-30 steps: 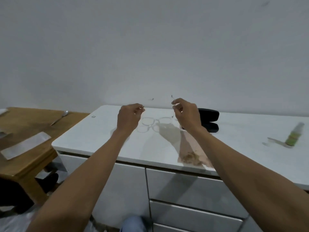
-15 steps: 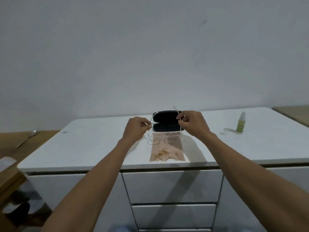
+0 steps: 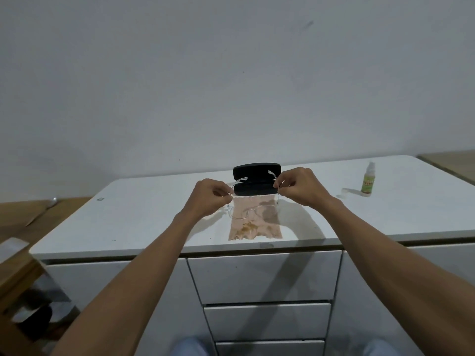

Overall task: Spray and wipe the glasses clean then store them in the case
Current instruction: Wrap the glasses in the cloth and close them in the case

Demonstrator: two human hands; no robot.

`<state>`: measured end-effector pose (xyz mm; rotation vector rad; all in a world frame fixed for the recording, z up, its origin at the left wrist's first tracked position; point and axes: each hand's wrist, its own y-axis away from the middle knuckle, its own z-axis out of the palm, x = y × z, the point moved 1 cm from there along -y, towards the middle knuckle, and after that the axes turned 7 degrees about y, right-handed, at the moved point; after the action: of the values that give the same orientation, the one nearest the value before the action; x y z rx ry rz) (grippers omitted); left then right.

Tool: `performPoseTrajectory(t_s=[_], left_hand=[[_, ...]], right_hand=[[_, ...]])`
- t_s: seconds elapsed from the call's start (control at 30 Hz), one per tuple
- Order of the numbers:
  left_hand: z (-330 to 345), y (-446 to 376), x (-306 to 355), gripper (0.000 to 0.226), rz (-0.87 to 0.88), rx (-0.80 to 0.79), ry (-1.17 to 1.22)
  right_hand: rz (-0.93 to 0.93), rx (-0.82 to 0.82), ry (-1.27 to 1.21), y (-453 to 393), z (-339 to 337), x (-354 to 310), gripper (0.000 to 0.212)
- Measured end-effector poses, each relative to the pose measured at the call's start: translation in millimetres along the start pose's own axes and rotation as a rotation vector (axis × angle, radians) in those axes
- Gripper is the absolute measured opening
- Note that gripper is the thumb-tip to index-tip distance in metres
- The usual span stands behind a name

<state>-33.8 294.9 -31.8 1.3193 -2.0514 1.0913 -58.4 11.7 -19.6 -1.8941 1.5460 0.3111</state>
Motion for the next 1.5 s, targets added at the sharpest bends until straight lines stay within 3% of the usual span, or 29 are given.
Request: performPoseTrajectory(t_s=[0.13, 0.4, 0.53, 0.77, 0.93, 1.17, 1.27, 1.4, 1.5], left_hand=[[-3, -2, -7, 0.032, 0.001, 0.035, -0.030], [0, -21, -24, 0.005, -0.152, -0.036, 0.057], [3, -32, -32, 0.006, -0.211, -0.074, 0.073], [17, -52, -34, 0.012, -0.249, -0.129, 0.017], [28, -56, -32, 0.010, -0.304, -0.085, 0.024], [28, -57, -31, 0.014, -0.297, -0.158, -0.010], [26, -57, -29, 0.016, -0.289, -0.205, 0.026], [20, -54, -22, 0.012, -0.313, -0.217, 0.300], [12, -53, -21, 0.006, -0.317, -0.237, 0.325]], right_hand=[[0.047, 0.007, -0.010, -7, 0, 7, 0.026], [0.132, -0.148, 0.000, -25, 18, 25, 0.016], [0.123, -0.188, 0.088, -41, 31, 29, 0.007], [0.104, -0.238, 0.117, -56, 42, 37, 0.010], [0.095, -0.251, 0.117, -59, 43, 38, 0.007], [0.112, -0.311, 0.164, -64, 44, 34, 0.021], [0.164, -0.316, 0.055, -64, 39, 33, 0.019], [0.223, -0.352, -0.183, -60, 27, 32, 0.024], [0.279, -0.418, -0.291, -58, 21, 33, 0.026]])
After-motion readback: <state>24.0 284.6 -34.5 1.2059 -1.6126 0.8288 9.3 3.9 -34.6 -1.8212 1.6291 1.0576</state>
